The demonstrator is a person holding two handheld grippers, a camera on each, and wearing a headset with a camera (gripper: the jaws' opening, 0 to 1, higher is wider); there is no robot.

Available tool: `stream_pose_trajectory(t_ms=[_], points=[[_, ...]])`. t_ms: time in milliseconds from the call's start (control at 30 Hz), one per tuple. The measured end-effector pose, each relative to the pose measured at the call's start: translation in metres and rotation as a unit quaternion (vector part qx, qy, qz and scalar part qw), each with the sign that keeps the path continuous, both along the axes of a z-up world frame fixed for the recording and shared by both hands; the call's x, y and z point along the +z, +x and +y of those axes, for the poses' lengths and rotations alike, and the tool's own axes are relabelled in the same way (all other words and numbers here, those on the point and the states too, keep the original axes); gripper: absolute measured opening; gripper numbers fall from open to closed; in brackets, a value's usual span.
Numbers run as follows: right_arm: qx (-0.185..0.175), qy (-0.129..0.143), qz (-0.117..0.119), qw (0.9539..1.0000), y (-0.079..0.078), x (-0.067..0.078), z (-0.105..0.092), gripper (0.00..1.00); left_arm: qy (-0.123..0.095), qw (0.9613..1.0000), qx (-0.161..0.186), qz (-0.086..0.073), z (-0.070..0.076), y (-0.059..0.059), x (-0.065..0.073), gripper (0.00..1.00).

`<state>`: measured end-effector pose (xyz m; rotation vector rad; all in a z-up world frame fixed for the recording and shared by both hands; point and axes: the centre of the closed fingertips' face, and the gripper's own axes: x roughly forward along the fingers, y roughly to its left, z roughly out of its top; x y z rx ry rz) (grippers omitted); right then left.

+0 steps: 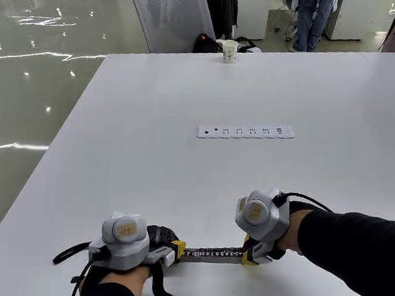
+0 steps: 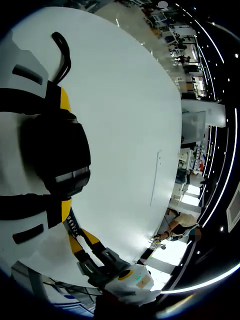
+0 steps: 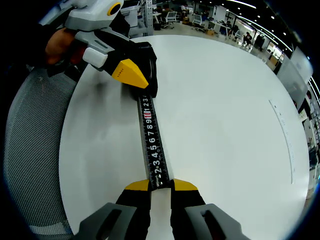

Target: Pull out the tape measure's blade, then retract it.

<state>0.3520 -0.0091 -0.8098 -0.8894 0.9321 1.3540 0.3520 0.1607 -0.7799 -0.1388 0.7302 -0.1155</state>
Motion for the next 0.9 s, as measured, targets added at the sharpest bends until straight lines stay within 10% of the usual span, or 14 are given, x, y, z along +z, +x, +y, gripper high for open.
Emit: stream_pose_trajectory(t_ms=[900], points=[[-0.002, 0.006, -0.002, 1.0000, -0.002, -0.001, 0.012, 0.11, -0.005, 1.0000, 0.003, 0.001, 0.001, -0.001, -0.001, 0.60]])
